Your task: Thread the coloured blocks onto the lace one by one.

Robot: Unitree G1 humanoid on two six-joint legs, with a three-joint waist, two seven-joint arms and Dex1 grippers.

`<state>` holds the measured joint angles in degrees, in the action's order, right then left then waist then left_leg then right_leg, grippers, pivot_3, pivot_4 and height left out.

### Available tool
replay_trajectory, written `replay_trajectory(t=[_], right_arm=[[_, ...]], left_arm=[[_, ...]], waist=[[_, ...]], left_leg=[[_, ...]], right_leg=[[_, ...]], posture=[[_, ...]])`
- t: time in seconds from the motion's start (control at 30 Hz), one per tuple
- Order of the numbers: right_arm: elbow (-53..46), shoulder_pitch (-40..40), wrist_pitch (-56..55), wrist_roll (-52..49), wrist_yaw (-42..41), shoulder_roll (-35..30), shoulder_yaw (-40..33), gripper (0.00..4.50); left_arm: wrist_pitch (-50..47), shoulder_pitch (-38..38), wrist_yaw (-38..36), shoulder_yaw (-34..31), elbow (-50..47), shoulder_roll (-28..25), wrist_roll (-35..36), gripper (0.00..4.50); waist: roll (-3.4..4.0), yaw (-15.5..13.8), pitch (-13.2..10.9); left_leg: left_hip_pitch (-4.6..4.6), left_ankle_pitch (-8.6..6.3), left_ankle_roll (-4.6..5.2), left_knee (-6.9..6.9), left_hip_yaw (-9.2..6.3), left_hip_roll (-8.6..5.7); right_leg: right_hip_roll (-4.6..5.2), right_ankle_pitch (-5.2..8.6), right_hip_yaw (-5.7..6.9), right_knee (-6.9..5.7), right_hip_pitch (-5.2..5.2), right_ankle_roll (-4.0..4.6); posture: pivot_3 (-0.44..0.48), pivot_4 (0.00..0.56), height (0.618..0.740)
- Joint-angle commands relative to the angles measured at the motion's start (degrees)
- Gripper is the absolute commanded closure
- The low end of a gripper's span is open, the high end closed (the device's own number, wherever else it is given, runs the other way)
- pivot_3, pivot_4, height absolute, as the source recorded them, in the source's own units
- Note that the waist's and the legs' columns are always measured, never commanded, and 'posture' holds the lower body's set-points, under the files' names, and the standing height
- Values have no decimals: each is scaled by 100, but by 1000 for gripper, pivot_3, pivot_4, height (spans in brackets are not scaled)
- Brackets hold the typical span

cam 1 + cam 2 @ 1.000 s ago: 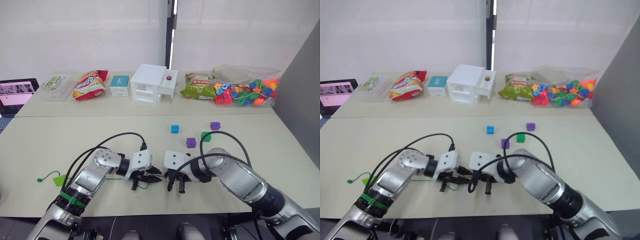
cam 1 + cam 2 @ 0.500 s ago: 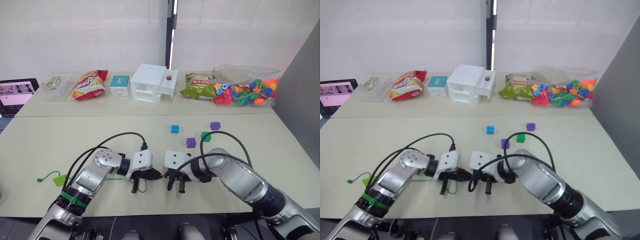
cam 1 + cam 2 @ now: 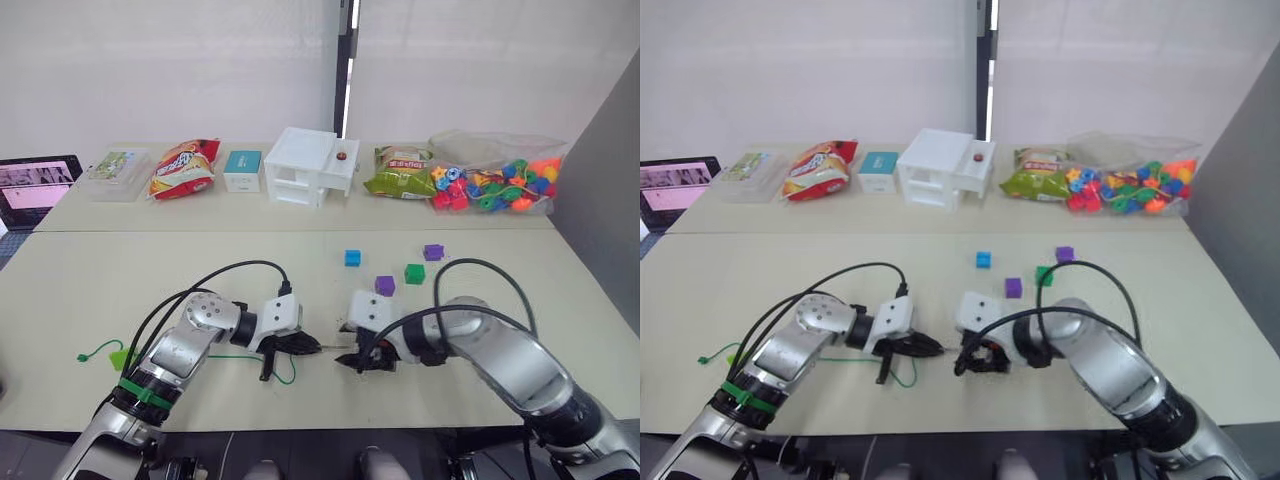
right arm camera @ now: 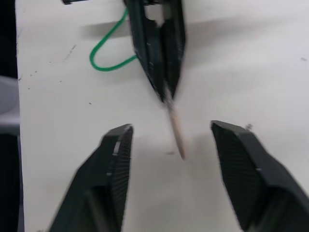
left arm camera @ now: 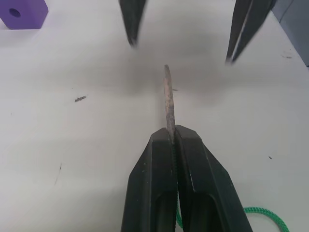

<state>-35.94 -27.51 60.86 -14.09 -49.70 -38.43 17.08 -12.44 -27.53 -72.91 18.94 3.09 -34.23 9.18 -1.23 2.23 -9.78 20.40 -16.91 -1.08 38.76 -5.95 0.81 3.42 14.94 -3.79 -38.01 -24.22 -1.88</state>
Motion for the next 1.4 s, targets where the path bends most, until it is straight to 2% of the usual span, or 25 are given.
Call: replay_trajectory(t=[0.03,0.13,0.3,0.4,0.5,0.67,0.97,1.1,1.27,1.4], right_arm=[[-278,248,330,-222,539,244,-1127,61],[-347,755,510,-89,1251,607,-2017,21],[-699,1350,656,6,2299,1479,-2742,21],[-633,1564,474,246,2883,1806,-2805,21],[-168,1523,-15,577,3523,2087,-2902,21],[916,1098,-833,700,3871,2172,-2987,21],[3353,-359,-1893,747,4229,2247,-2950,21],[4833,-1134,-2392,800,4452,2184,-3028,21],[6118,-1848,-2707,772,4328,1970,-3006,21],[6761,-2217,-2774,743,4033,1842,-2878,21]], left_arm=[[81,-82,-98,-156,-76,-87,97,4500],[61,-33,-119,-204,-124,-163,111,4500],[-42,64,-74,-284,-244,-231,158,4500],[-99,101,-60,-322,-300,-237,162,4500],[-156,132,-35,-349,-383,-239,174,4500],[-234,190,-9,-360,-505,-231,198,4500],[-278,401,179,-353,-676,-175,208,4500],[-318,515,259,-368,-803,-194,253,4500],[-355,624,332,-393,-913,-227,270,4500],[-365,668,378,-411,-939,-245,271,4500]], waist=[[0,1,0],[-1,-3,1],[1,14,1],[1,23,2],[2,23,2],[3,37,2],[5,57,2],[6,58,2],[7,64,2],[7,79,2]], left_leg=[[-1,0,0,0,0,0],[-3,0,0,-2,-1,1],[-3,0,1,-4,1,1],[-4,0,0,-5,2,1],[-6,0,0,-4,3,0],[-8,0,0,-5,6,1],[-10,0,0,-8,8,2],[-9,0,0,-9,10,0],[-9,0,0,-15,12,1],[-9,0,0,-16,13,1]], right_leg=[[0,0,0,0,0,0],[-1,0,0,-4,-1,0],[-1,0,-2,-5,-2,0],[-2,0,-4,-4,-2,0],[-1,0,-4,-4,1,0],[-1,0,-5,-4,0,0],[-1,0,-9,-7,-2,1],[1,-1,-10,-6,-3,0],[1,-2,-13,-6,-6,1],[2,-2,-12,-6,-5,1]], posture=[[0,150,740],[0,150,740],[0,150,740],[0,150,740],[0,150,740],[0,150,740],[0,150,740],[0,150,740],[0,150,740],[0,150,740]])
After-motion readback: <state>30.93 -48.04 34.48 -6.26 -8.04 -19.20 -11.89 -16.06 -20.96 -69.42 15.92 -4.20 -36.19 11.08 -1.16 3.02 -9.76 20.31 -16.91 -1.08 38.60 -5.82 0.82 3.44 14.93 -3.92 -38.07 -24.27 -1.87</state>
